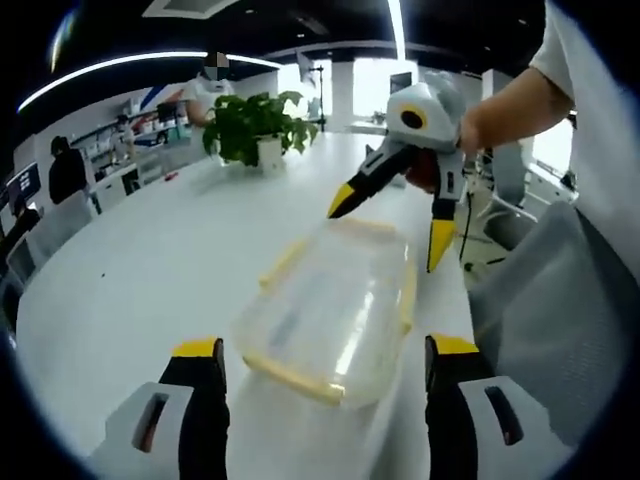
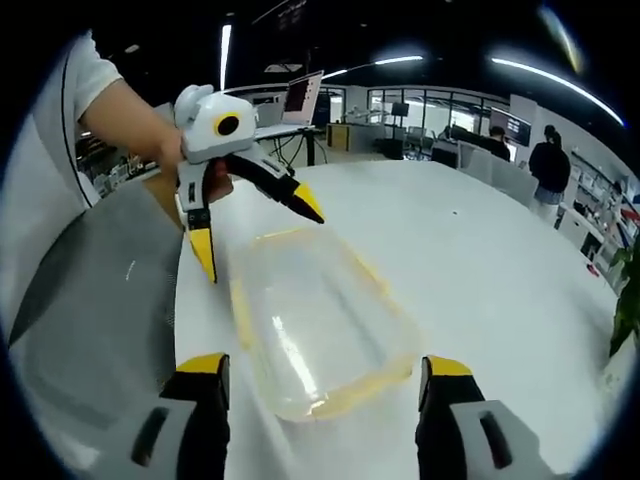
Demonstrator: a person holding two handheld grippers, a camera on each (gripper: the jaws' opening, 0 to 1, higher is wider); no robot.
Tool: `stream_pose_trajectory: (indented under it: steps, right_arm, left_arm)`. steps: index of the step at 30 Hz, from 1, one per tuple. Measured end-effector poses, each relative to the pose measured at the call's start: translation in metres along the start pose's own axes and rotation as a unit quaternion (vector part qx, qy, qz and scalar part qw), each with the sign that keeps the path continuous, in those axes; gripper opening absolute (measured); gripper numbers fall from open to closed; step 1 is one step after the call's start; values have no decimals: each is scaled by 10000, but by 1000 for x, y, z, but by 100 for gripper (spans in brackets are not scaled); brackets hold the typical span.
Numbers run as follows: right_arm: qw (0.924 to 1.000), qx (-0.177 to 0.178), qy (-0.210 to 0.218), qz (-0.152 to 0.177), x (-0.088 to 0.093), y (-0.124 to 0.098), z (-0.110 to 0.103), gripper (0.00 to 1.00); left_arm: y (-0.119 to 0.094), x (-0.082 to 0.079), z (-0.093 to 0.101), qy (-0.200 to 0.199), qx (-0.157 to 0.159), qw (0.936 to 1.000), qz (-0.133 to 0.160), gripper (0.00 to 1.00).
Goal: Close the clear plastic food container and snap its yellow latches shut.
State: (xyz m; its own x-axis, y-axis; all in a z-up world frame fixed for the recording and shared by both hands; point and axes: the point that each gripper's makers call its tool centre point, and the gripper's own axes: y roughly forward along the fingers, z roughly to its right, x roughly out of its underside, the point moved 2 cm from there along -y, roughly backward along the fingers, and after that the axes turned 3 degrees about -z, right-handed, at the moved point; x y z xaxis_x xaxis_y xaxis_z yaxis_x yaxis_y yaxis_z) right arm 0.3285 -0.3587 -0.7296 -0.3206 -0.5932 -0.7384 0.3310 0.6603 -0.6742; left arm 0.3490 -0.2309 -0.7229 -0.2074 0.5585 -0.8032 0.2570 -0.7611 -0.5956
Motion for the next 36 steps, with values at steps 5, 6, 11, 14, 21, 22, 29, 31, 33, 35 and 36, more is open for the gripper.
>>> stream_pose_trajectory:
  steps: [5, 6, 11, 14, 21, 22, 29, 31, 33, 35, 36]
  right_arm:
    - [10000, -14, -54, -35, 2, 2, 3, 75]
    - [10000, -10, -52, -35, 1, 2, 4, 75]
    - [10000, -22, -16, -45, 1, 3, 4, 72]
    - [10000, 21, 23, 7, 0, 2, 5, 69]
    - [9999, 40, 85, 71, 0, 2, 3, 68]
    - [9999, 49, 107, 84, -1, 3, 2, 68]
    - [9998, 37, 176, 130, -6, 8, -4, 69]
    - [9998, 26, 169, 130, -9, 10, -7, 69]
    - [9998, 15, 157, 122, -12, 14, -9, 69]
    - [9998, 1, 147, 118, -14, 18, -12, 69]
    - [9998, -4, 149, 119, -16, 19, -13, 69]
  left_arm:
    - [4, 4, -3, 51, 0, 10000, -70, 77]
    - [4, 4, -4, 44, 0, 10000, -74, 75]
    - [6, 3, -3, 46, 11, 10000, -56, 71]
    - [8, 4, -3, 8, 2, 10000, -53, 71]
    - [7, 4, -3, 31, -3, 10000, -49, 71]
    - [6, 4, -3, 23, -3, 10000, -46, 71]
    - [-2, 10, -3, -10, -23, 10000, -30, 71]
    - [-5, 13, -3, -20, -33, 10000, -37, 71]
    - [-9, 16, -4, -28, -48, 10000, -52, 71]
    - [-14, 19, -4, -40, -65, 10000, -57, 71]
    - [-16, 21, -4, -46, -71, 9999, -58, 71]
